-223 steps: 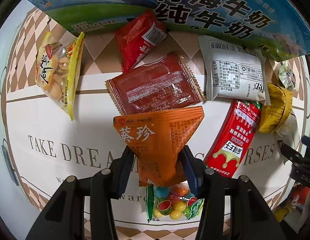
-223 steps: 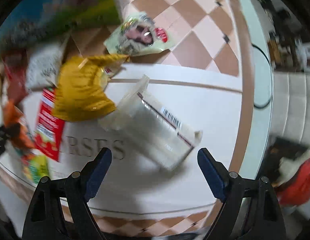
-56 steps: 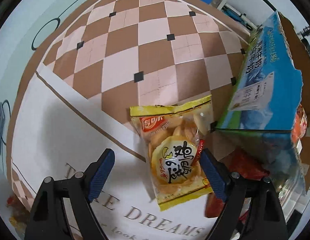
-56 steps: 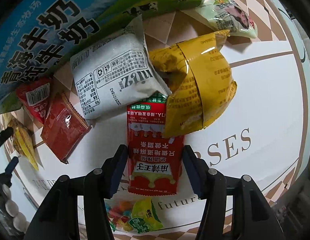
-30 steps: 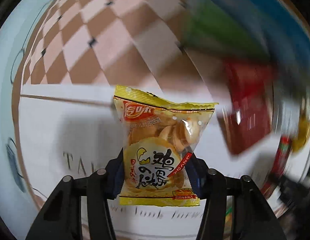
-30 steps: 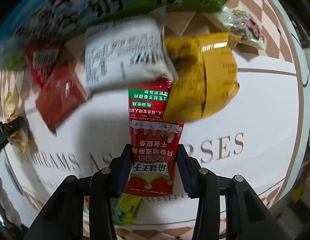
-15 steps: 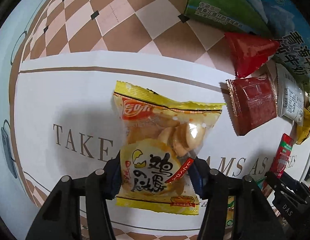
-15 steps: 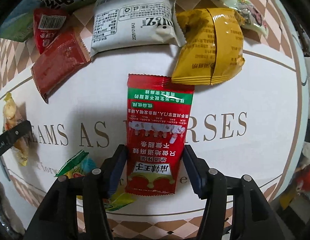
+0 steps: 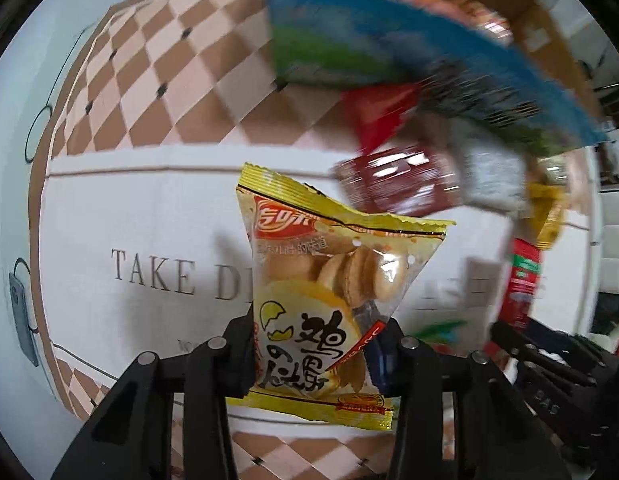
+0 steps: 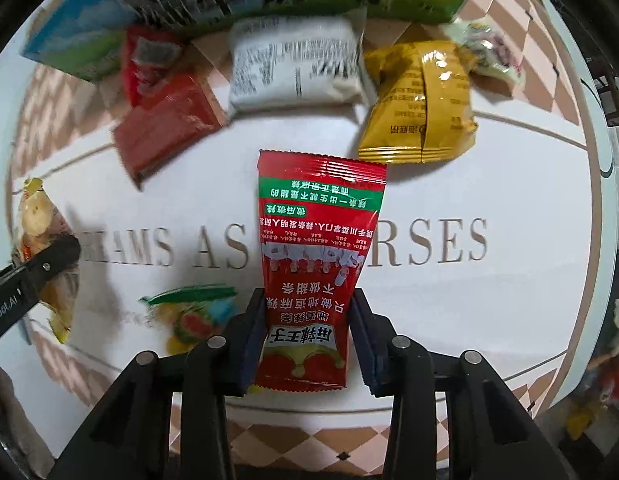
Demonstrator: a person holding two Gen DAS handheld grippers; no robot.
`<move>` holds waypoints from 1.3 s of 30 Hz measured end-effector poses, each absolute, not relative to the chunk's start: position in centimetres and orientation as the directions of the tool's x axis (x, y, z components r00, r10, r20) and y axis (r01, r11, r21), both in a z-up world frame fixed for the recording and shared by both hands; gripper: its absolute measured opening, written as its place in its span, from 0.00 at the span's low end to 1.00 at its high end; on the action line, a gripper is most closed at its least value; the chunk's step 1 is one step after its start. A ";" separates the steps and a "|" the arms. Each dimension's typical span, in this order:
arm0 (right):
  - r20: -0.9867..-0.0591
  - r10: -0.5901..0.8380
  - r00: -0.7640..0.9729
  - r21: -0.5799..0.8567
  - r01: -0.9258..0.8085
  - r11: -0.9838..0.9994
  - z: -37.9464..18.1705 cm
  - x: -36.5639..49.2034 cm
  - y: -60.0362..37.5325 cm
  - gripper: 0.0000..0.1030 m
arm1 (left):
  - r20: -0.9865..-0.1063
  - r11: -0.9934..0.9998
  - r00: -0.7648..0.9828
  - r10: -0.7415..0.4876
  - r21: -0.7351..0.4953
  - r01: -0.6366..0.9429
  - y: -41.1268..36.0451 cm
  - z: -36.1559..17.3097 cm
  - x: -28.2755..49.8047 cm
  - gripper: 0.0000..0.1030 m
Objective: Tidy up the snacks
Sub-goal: 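Carry both snacks into the box and open both tools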
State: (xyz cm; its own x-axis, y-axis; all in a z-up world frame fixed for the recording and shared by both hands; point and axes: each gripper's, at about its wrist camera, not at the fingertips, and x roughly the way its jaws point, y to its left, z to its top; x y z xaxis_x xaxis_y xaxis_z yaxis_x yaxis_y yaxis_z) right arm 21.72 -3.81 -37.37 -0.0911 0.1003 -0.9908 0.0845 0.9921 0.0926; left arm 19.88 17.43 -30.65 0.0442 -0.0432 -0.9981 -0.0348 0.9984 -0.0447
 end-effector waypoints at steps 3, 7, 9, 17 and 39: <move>-0.987 0.150 -0.051 0.145 0.093 0.985 -34.9 22.0 -4.7 0.41 | -0.991 0.996 0.099 -0.090 -0.091 -0.008 16.0 -27.0 20.4 0.39; -0.978 0.208 0.027 0.210 0.086 0.974 -30.9 24.0 -6.2 0.41 | -0.965 0.980 0.176 -0.196 -0.188 0.058 12.9 -20.9 23.2 0.39; -0.969 0.237 0.076 0.243 0.083 0.967 -28.1 25.9 -7.6 0.41 | -0.954 0.974 0.197 -0.226 -0.216 0.070 10.7 -18.5 26.2 0.39; -0.952 0.230 0.205 0.251 0.084 0.964 -20.4 36.4 -13.4 0.41 | -0.957 0.981 0.216 -0.194 -0.185 0.060 9.0 -15.9 35.0 0.39; -0.997 0.029 -0.077 0.026 0.036 0.999 -34.5 49.3 -12.7 0.79 | -0.999 0.999 -0.028 -0.042 -0.042 -0.013 10.1 -29.3 44.4 0.89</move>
